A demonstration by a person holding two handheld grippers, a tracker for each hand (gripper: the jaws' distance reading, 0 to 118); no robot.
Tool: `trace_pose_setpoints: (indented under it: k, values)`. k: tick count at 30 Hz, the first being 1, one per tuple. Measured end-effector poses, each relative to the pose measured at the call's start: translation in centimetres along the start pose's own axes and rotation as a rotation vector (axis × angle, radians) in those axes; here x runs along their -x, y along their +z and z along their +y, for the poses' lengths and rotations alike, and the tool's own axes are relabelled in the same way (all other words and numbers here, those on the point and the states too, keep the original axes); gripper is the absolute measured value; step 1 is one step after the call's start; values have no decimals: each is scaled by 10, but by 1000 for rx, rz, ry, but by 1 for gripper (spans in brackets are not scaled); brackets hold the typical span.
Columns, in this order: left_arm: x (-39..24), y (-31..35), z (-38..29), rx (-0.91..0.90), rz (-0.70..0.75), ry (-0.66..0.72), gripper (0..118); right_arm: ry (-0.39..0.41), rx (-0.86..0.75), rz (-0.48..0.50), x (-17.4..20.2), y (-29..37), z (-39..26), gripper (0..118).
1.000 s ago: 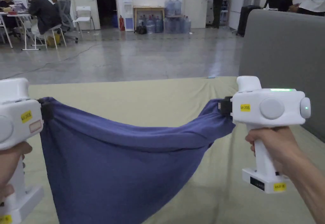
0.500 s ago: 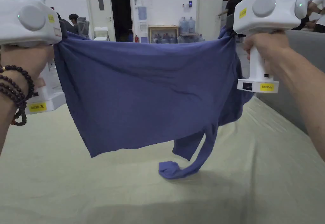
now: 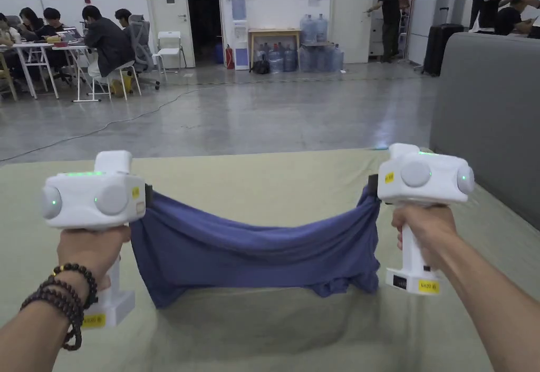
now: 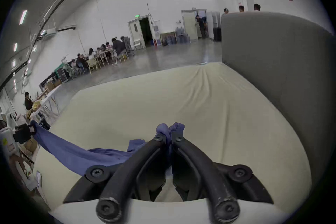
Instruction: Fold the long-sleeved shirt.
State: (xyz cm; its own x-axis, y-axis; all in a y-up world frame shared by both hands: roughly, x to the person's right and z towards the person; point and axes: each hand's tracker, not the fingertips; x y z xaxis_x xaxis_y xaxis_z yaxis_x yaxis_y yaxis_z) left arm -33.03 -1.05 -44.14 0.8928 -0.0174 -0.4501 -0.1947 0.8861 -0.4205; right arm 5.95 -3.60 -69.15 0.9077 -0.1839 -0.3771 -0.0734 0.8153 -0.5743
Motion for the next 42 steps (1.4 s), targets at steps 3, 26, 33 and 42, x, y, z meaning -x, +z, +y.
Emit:
trace_pose_setpoints:
  k: [3,26,33,42]
  values:
    - [7,19,-6,-7,-9,-7,0,-35,-24,32,-10,18,-6,0]
    - [42,264,-319,422,-118,-7,0,199,331,-61,-24,320,-370,0]
    - [43,257,-338,413,-118,23,0,214,401,-89,-35,282,-385,0]
    - [40,280,-267,253,-134,7,117,173,188,-68,-38,311,-332,101]
